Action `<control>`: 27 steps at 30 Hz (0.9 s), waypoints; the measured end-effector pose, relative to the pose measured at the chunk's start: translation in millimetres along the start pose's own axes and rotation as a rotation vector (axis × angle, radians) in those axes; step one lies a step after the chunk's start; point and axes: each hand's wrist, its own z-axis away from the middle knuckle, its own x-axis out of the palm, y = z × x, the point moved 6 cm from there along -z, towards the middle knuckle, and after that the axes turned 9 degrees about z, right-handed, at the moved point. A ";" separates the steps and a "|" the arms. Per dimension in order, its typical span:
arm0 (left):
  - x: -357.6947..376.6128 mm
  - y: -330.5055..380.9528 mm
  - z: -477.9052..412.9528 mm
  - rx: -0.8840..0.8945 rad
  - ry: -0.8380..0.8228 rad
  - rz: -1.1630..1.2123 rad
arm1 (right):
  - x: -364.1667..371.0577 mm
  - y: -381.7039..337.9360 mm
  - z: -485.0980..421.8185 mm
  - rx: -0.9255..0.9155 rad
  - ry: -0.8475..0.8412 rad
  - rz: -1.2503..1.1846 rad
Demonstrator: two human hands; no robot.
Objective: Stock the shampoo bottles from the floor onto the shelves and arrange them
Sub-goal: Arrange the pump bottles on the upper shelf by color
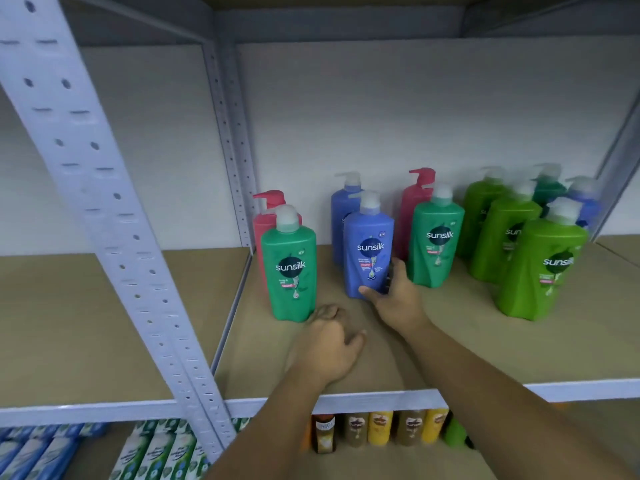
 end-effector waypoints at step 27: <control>-4.3 7.3 3.0 0.027 -0.026 -0.033 | -22.2 6.2 44.5 -0.189 -0.289 0.561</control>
